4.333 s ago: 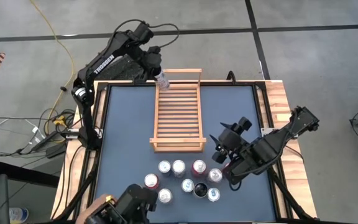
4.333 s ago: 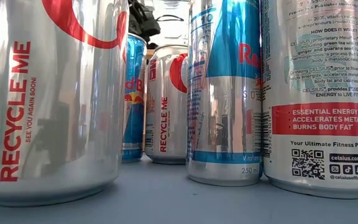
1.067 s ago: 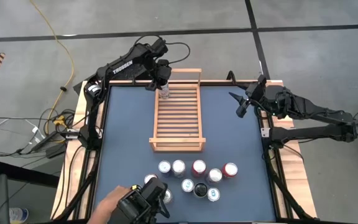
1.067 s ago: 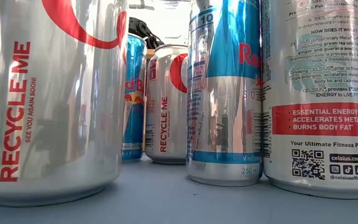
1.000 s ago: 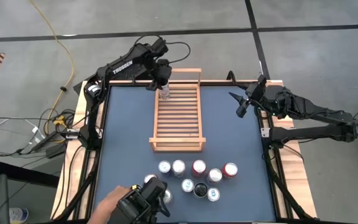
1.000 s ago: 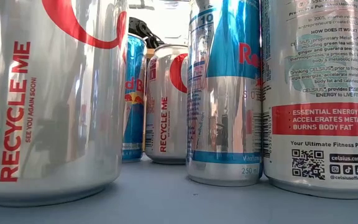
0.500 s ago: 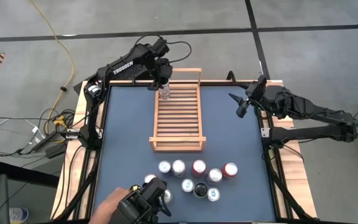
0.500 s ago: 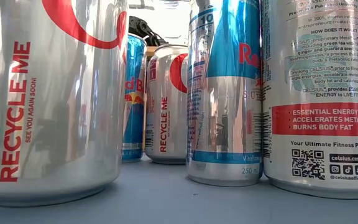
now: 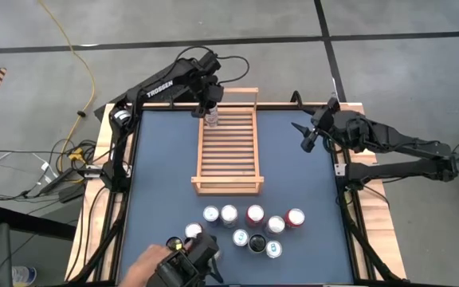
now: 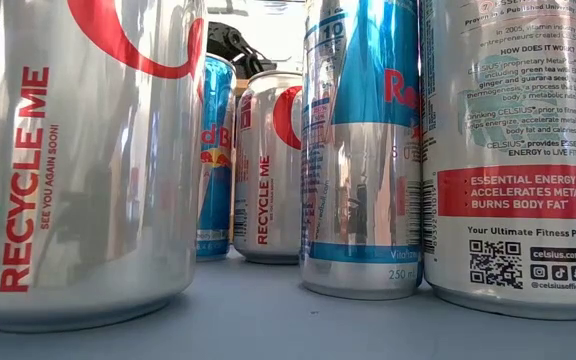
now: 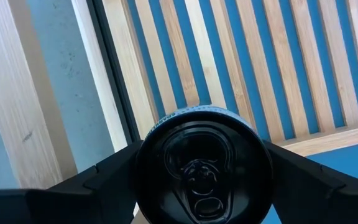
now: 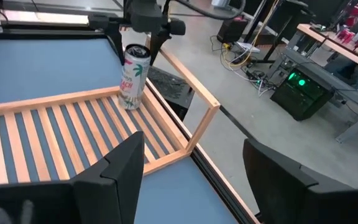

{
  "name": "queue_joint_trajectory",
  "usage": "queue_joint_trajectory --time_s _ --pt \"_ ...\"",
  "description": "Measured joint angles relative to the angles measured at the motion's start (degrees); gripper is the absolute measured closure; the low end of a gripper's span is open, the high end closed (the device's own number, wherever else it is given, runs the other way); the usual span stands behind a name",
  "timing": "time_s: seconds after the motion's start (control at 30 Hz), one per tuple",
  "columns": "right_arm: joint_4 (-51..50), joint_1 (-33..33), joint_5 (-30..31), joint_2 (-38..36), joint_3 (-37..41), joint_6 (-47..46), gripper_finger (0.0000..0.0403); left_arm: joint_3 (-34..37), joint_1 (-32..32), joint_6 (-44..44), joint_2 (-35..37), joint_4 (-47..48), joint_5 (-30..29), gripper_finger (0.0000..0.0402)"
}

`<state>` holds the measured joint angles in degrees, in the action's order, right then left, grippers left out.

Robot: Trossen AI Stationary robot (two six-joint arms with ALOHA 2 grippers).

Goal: Place canned beverage on shelf
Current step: Put the right white soda can on the shelf, then put the right white soda can on the shelf aligned with the other white soda can

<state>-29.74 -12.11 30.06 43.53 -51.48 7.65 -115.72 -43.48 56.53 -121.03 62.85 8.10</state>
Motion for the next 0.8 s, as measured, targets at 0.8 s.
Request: queue_joint_trajectory --time_s 0.8 --pt "-0.21 -0.01 -0.02 0.39 -0.03 0.37 0.0148 -0.07 0.74 -1.25 5.51 4.81 -1.0 0.0134"
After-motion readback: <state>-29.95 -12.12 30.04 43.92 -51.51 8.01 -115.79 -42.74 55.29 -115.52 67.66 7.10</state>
